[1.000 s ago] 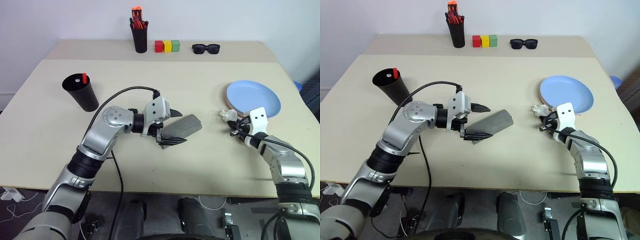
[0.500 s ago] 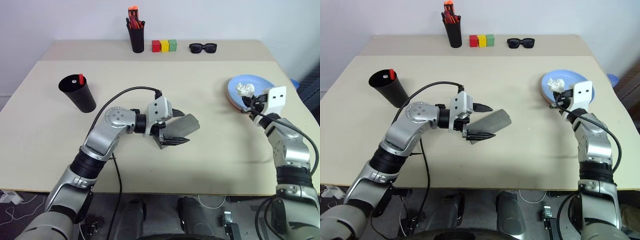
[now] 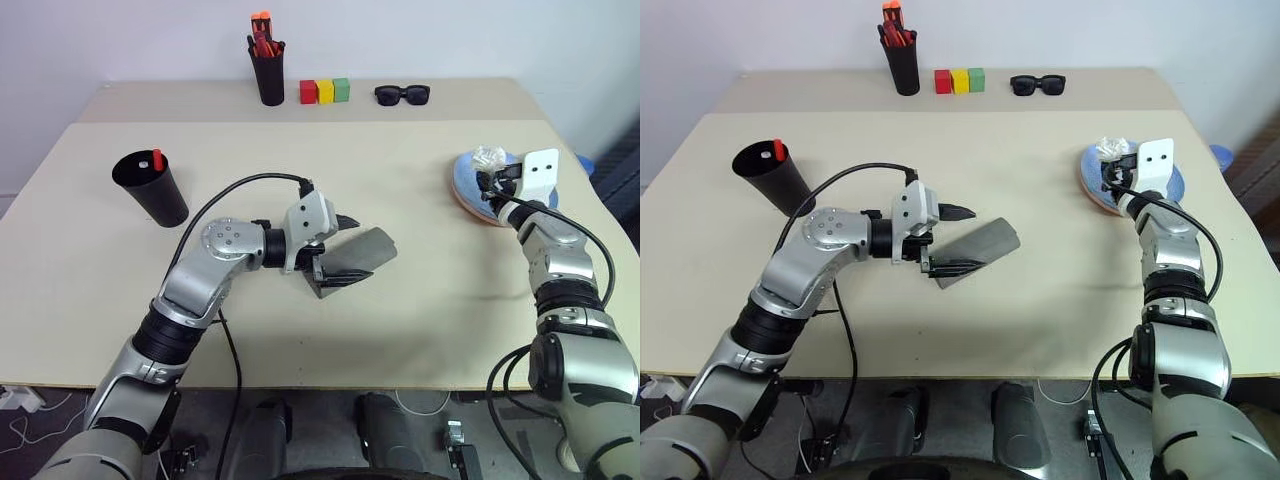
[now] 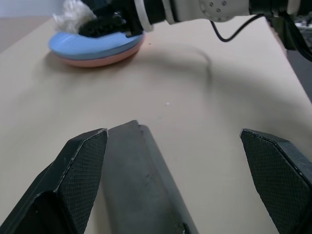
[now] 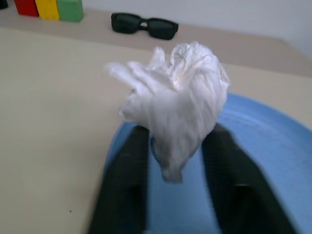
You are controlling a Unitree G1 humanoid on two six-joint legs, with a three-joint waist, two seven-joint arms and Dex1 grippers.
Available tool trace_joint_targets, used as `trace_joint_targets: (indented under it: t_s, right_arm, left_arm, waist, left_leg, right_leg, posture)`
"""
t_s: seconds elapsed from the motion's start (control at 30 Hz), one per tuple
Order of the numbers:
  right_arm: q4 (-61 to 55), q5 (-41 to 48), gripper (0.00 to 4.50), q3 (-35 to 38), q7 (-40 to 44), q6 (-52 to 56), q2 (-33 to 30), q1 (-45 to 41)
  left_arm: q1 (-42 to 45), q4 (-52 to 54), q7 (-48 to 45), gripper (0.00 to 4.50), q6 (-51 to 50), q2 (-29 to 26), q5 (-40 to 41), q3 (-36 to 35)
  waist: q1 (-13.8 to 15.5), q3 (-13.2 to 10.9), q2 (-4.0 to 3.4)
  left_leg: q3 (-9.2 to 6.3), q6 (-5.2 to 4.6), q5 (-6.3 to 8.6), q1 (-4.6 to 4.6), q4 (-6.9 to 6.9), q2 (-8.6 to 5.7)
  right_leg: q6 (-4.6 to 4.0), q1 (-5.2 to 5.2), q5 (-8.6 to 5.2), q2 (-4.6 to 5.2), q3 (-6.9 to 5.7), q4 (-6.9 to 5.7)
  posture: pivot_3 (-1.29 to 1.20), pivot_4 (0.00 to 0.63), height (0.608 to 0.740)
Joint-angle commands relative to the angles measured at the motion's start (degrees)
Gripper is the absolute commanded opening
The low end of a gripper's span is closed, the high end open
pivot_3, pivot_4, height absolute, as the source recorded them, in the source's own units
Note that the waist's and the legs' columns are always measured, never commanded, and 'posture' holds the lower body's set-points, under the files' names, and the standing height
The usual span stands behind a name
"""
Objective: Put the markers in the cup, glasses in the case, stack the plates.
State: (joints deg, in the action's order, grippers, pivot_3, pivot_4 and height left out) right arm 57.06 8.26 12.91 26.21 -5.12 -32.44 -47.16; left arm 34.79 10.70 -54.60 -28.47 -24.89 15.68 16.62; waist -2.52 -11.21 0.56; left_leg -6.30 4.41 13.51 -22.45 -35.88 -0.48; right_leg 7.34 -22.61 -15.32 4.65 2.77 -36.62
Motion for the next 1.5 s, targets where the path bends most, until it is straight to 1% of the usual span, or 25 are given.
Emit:
trace_joint_targets:
  t_s: [0.03,0.13,0.23,0.3,0.37,0.43,0.47,0.5,0.57,0.6,0.67,0.77,0.83,0.9,1.0,1.13,1.3,1.43,1.5]
  right_arm:
    - [1.6,0.0,3.06,0.5,0.9,-3.1,-0.6,-2.1]
    - [0.8,0.0,3.06,0.8,0.7,-4.3,-1.1,-1.4]
    - [-1.5,-0.3,3.06,0.9,0.0,-6.5,-1.6,0.6]
    - [-2.7,0.0,3.06,1.0,0.2,-7.4,-1.7,1.4]
    - [-8.1,1.8,3.06,2.1,1.8,-9.2,-1.6,4.6]
    - [-20.9,6.5,3.06,3.6,5.8,-6.8,-1.2,11.5]
    - [-24.4,7.7,3.06,4.0,6.7,-5.6,-1.2,13.4]
    - [-33.5,12.2,3.06,4.2,10.6,-1.6,-1.4,19.2]
    - [-46.9,18.9,3.06,4.3,16.0,5.7,-2.4,28.6]
    - [-51.1,20.8,3.06,4.5,17.2,8.4,-2.9,31.6]
    - [-59.2,23.8,3.06,6.1,19.1,11.7,-4.1,39.4]
    - [-66.5,26.6,3.06,10.5,21.1,13.7,-5.6,49.0]
    - [-68.0,27.5,3.06,13.2,22.3,13.2,-6.0,52.6]
    - [-67.9,25.0,3.06,15.3,25.4,10.6,-7.4,58.1]
    - [-67.3,24.2,3.06,16.5,27.2,9.6,-8.1,61.4]
    - [-63.5,20.5,3.06,18.9,29.0,4.1,-7.3,67.2]
    - [-59.3,19.3,3.06,19.6,29.3,0.2,-6.5,68.2]
    - [-57.4,18.9,3.06,19.7,29.2,-1.5,-6.4,68.3]
    - [-56.8,19.5,3.06,20.0,29.0,-1.6,-6.3,68.0]
  left_arm:
    - [-0.9,2.5,2.4,4.50,-0.1,0.0,0.2,-2.3]
    - [-2.3,1.9,6.5,4.50,2.0,1.3,-0.6,-4.2]
    - [-4.5,-0.1,11.7,4.50,8.8,4.3,-1.9,-7.2]
    - [-5.6,-0.8,13.0,4.50,11.4,5.3,-2.3,-8.2]
    - [-8.2,-1.3,16.2,4.50,16.3,6.7,-3.1,-10.4]
    - [-12.2,-0.2,17.0,4.50,19.4,6.6,-2.8,-12.2]
    - [-13.0,-0.1,17.0,4.50,20.1,6.5,-2.7,-12.4]
    - [-13.9,2.5,16.8,4.50,17.9,5.6,0.0,-14.5]
    - [-16.1,6.0,17.1,4.50,14.7,4.3,3.0,-17.4]
    - [-17.0,6.9,17.3,4.50,13.6,3.7,3.6,-17.9]
    - [-23.0,8.6,17.5,4.50,15.6,3.0,3.1,-19.1]
    - [-32.4,9.8,17.7,4.50,22.2,3.2,2.2,-22.3]
    - [-36.7,9.9,16.5,4.50,25.0,2.5,2.9,-23.7]
    - [-41.9,10.5,13.3,4.50,25.2,0.1,5.8,-26.5]
    - [-45.0,10.4,11.4,4.50,25.2,-1.7,8.2,-28.5]
    - [-53.1,7.7,4.5,4.50,27.9,-4.4,13.5,-35.9]
    - [-54.9,7.2,3.2,4.50,28.3,-5.0,14.5,-37.3]
    - [-54.4,6.8,3.7,4.50,28.4,-4.5,13.9,-36.3]
    - [-54.1,7.0,3.8,4.50,28.4,-4.2,13.7,-35.7]
  waist:
    - [0.0,0.0,0.00]
    - [-0.1,0.0,-0.01]
    - [-0.1,0.0,-0.01]
    - [0.0,0.0,-0.02]
    - [0.0,0.0,-0.02]
    - [0.1,0.0,-0.02]
    - [0.1,0.0,-0.02]
    - [0.2,0.0,-0.02]
    - [0.4,0.0,-0.02]
    - [0.4,0.0,-0.02]
    - [0.4,0.1,-0.14]
    - [0.0,0.1,-0.23]
    - [0.1,0.1,-0.12]
    - [0.4,0.1,-0.10]
    - [0.8,0.1,-0.07]
    - [1.3,0.1,-0.02]
    - [1.9,0.1,-0.03]
    - [1.7,0.1,-0.01]
    - [1.7,0.1,-0.01]
  left_leg:
    - [0.01,0.00,0.00,0.00,0.00,0.00]
    - [0.00,0.00,0.00,0.00,0.00,0.00]
    - [0.00,0.00,0.00,0.02,0.00,0.00]
    - [0.00,0.00,0.00,0.02,0.00,0.00]
    - [0.00,0.00,0.00,0.01,-0.01,0.00]
    - [0.00,0.00,0.00,0.00,0.04,0.01]
    - [-0.01,-0.03,0.02,0.01,0.04,0.00]
    - [-0.01,-0.03,0.02,0.00,0.07,0.00]
    - [-0.08,-0.04,0.02,-0.05,0.09,0.01]
    - [-0.11,-0.04,0.03,-0.06,0.11,0.01]
    - [-0.08,-0.04,0.03,-0.01,0.08,0.00]
    - [0.05,-0.10,0.07,0.18,0.07,0.01]
    - [0.07,-0.11,0.08,0.17,0.07,0.04]
    - [0.06,-0.11,0.08,0.08,-0.06,0.04]
    - [0.07,-0.09,0.09,0.09,-0.11,0.05]
    - [0.22,-0.14,0.14,0.03,-0.09,0.09]
    - [0.29,-0.26,0.21,0.00,-0.10,0.12]
    - [0.32,-0.24,0.23,0.01,-0.16,0.13]
    - [0.36,-0.25,0.23,-0.01,-0.11,0.13]
  right_leg:
    - [0.00,0.00,0.00,0.00,0.00,0.01]
    - [0.00,-0.01,0.00,0.00,0.00,-0.02]
    - [0.00,-0.02,0.00,0.00,0.01,-0.01]
    - [0.00,-0.01,0.00,0.00,0.01,-0.01]
    - [0.00,-0.01,0.00,0.00,0.01,-0.01]
    - [0.01,-0.02,0.00,0.01,0.02,0.03]
    - [0.01,-0.01,0.00,0.01,0.01,0.01]
    - [0.01,-0.05,0.00,0.02,0.01,0.01]
    - [0.01,-0.07,0.00,0.01,-0.03,-0.01]
    - [0.02,-0.08,0.00,0.01,-0.05,-0.01]
    - [0.02,-0.02,-0.01,0.03,-0.03,-0.01]
    - [-0.06,0.25,-0.05,0.04,0.05,0.21]
    - [-0.23,0.24,-0.11,0.03,0.06,0.26]
    - [-0.34,0.19,-0.06,0.02,0.05,0.26]
    - [-0.36,0.27,-0.09,0.02,0.05,0.36]
    - [-0.42,0.25,-0.05,0.06,0.10,0.55]
    - [-0.42,0.18,-0.06,0.06,0.11,0.59]
    - [-0.32,0.21,-0.13,0.07,0.13,0.62]
    - [-0.42,0.19,-0.07,0.09,0.14,0.64]
  posture:
    - [0.00,0.150,0.740]
    - [0.00,0.150,0.740]
    - [0.00,0.150,0.740]
    - [0.00,0.150,0.740]
    - [0.00,0.150,0.740]
    - [0.00,0.150,0.740]
    - [0.00,0.150,0.740]
    - [0.00,0.150,0.740]
    - [0.00,0.150,0.740]
    - [0.00,0.150,0.740]
    - [0.00,0.150,0.740]
    - [0.00,0.150,0.740]
    - [0.00,0.150,0.740]
    - [0.00,0.150,0.740]
    - [0.00,0.150,0.740]
    - [0.00,0.150,0.740]
    - [0.00,0.150,0.740]
    - [0.00,0.150,0.740]
    - [0.00,0.150,0.740]
